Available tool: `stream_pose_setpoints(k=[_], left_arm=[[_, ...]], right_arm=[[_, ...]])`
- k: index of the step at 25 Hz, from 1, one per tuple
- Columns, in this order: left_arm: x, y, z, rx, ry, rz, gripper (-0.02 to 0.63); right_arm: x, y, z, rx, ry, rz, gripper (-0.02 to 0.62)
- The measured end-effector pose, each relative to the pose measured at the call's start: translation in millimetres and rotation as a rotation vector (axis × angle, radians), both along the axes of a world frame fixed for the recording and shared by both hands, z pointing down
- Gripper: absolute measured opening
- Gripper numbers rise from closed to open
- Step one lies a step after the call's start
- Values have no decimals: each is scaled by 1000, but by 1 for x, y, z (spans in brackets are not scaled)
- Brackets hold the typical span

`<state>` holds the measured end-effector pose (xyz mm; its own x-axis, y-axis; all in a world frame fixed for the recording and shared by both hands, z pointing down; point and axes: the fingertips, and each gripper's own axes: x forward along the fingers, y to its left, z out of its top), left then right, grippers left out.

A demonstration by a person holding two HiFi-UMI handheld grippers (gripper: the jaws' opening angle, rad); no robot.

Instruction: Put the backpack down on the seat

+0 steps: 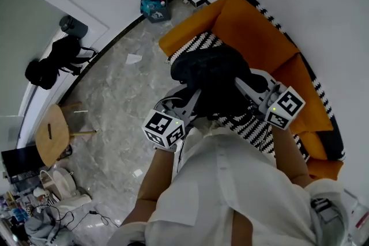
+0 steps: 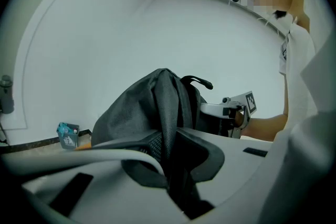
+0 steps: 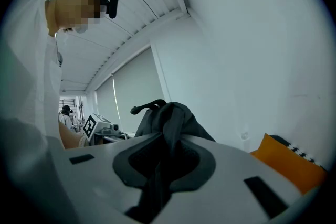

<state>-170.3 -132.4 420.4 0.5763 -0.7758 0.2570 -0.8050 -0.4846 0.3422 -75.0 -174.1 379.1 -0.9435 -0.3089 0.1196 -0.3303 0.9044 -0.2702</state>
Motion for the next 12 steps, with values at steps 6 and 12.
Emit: stream_pose_setpoints(k=[6, 12], left_arm=[[13, -27, 50, -74, -16, 63, 61], [19, -46, 102, -155, -22, 70, 61]], right_arm=[[13, -25, 56, -46, 93, 35, 51], [21, -42, 113, -106, 193, 57, 51]])
